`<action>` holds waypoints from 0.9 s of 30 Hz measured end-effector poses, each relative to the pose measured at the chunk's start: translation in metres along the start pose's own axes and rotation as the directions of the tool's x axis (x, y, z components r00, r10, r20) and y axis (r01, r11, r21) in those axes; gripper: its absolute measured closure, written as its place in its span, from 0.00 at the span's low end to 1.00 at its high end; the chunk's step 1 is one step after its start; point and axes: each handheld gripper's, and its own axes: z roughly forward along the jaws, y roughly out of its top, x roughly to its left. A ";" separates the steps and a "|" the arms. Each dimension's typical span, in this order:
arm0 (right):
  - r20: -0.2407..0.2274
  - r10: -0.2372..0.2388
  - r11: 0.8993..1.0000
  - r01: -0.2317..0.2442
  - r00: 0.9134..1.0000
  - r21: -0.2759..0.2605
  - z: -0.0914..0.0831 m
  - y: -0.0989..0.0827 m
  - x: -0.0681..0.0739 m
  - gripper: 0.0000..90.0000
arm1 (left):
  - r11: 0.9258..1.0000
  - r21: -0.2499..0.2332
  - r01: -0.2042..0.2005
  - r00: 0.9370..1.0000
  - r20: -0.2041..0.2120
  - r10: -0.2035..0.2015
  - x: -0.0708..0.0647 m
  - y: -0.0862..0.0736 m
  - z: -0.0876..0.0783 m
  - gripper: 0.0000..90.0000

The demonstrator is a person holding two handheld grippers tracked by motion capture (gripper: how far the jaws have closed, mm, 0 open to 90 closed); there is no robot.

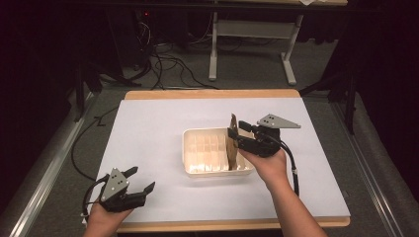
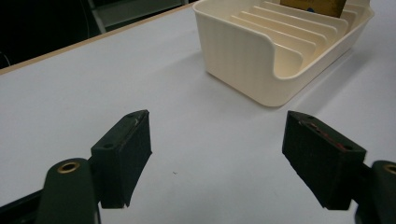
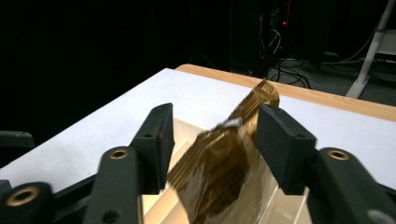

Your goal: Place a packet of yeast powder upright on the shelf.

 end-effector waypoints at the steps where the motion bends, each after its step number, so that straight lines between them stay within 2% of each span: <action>1: 0.001 0.001 1.000 -0.001 1.000 0.001 0.000 0.001 0.001 0.48 | 1.000 0.000 0.002 1.000 -0.001 -0.002 0.001 0.000 0.000 0.27; 7: 0.004 0.002 1.000 -0.002 1.000 -0.006 -0.004 0.005 0.002 0.38 | 1.000 -0.001 0.005 1.000 -0.002 -0.005 0.002 -0.001 0.000 0.27; 9: 0.027 -0.006 1.000 0.006 1.000 -0.016 -0.010 0.006 0.005 0.35 | 1.000 0.000 0.003 1.000 -0.001 -0.003 0.001 0.000 0.000 0.27; 18: 0.032 -0.022 1.000 0.022 0.999 -0.014 -0.031 0.000 0.005 0.35 | 1.000 0.002 0.003 1.000 -0.004 -0.003 0.001 0.000 0.000 0.27; 27: 0.042 -0.028 1.000 0.029 0.999 -0.008 -0.056 -0.015 -0.004 0.35 | 1.000 0.004 0.011 1.000 -0.015 -0.011 0.003 -0.001 0.000 0.27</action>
